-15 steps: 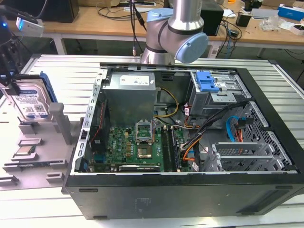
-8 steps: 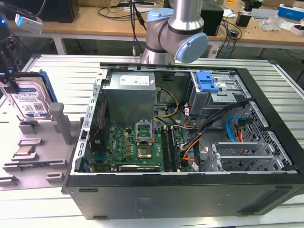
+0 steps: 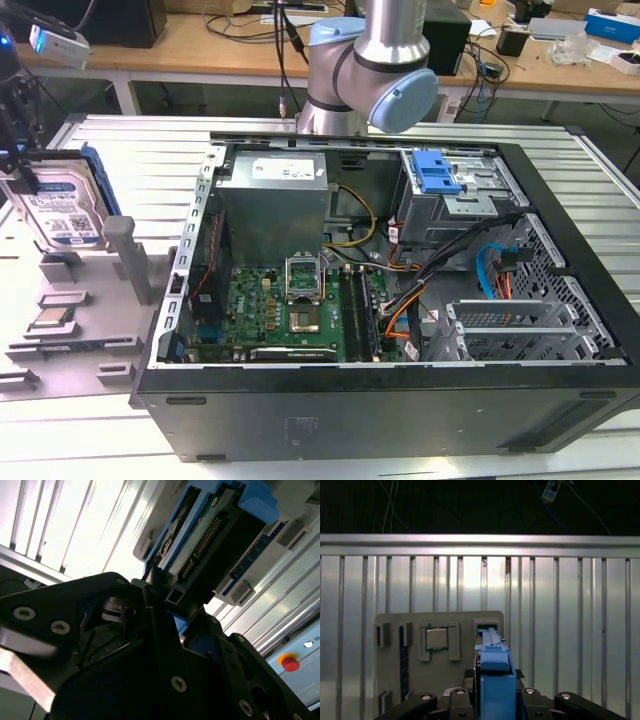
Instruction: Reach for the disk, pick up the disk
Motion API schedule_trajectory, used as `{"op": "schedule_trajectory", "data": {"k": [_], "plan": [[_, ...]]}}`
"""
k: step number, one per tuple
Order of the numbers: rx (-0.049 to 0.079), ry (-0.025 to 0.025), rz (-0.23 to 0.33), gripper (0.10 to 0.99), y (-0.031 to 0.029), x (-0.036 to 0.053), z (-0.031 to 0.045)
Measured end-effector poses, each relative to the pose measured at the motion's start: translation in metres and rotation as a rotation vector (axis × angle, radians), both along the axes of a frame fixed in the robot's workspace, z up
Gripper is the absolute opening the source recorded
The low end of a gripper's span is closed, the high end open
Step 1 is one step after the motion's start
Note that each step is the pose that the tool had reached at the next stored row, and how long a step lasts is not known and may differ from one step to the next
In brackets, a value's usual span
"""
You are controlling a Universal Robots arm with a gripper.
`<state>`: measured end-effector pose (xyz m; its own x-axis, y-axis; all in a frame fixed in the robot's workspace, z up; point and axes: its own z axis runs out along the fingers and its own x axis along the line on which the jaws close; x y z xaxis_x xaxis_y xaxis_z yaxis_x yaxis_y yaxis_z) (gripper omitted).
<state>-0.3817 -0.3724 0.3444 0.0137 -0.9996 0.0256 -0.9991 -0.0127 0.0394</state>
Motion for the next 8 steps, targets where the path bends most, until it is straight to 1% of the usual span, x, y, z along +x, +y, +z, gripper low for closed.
{"op": "schedule_trajectory", "data": {"k": [3, 8], "plan": [[0.0, -0.0001, 0.0, 0.365, 0.0, 0.0003, 0.0051], [0.0, -0.0001, 0.0, 0.365, 0.0, 0.0004, 0.0086]]}}
